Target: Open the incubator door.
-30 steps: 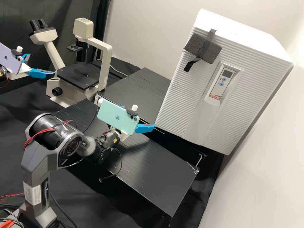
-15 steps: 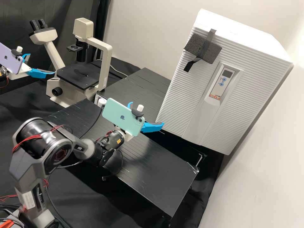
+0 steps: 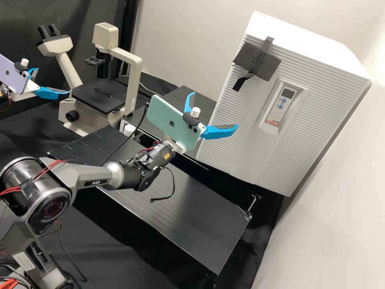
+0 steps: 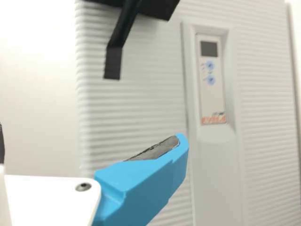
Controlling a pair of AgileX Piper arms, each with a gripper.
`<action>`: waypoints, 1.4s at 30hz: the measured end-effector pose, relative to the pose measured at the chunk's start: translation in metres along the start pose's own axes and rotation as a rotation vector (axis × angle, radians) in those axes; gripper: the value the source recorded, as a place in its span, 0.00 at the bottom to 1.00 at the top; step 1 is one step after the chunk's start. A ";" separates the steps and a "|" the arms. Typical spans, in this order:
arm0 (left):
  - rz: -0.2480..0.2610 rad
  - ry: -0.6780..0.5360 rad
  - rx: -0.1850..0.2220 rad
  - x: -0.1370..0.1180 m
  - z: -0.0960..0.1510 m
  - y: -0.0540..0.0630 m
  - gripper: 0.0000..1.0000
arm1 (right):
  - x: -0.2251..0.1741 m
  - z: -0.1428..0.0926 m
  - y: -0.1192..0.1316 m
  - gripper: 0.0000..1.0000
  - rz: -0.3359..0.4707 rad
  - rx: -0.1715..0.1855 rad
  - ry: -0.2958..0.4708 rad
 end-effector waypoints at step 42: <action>0.000 0.000 0.000 0.000 0.000 0.000 1.00 | 0.045 0.004 -0.003 0.00 -0.002 -0.021 -0.138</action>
